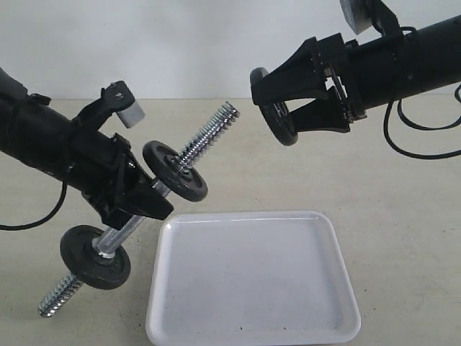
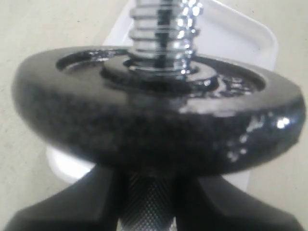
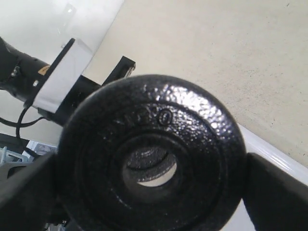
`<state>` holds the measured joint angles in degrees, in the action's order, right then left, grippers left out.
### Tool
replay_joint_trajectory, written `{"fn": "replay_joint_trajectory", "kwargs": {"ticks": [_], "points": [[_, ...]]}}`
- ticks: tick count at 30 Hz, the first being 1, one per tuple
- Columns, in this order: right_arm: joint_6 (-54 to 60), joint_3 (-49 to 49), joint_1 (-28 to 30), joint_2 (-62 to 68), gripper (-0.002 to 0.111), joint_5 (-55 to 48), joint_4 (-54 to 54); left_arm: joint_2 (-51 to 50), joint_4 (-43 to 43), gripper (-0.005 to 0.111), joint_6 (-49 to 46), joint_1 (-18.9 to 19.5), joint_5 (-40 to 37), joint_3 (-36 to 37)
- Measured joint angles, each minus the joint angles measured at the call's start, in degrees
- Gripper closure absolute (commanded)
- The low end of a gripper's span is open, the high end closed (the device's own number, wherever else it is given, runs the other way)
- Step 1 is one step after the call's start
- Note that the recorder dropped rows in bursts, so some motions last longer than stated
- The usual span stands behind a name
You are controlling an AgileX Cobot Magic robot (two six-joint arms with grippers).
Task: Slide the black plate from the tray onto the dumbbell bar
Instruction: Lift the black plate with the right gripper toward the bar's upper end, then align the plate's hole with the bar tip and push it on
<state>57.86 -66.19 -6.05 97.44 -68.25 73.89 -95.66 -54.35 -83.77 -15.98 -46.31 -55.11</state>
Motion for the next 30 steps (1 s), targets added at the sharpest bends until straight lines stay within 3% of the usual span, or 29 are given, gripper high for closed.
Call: {"fn": "replay_joint_trajectory", "kwargs": {"ticks": [3, 30], "points": [[0.1, 0.0, 0.0, 0.0, 0.106, 0.0, 0.0, 0.0, -0.4, 0.102, -0.9, -2.8, 0.0, 0.1], [-1.0, 0.0, -2.0, 0.0, 0.106, 1.2, -0.8, 0.0, -2.0, 0.102, -1.6, -5.7, 3.7, 0.5]]}}
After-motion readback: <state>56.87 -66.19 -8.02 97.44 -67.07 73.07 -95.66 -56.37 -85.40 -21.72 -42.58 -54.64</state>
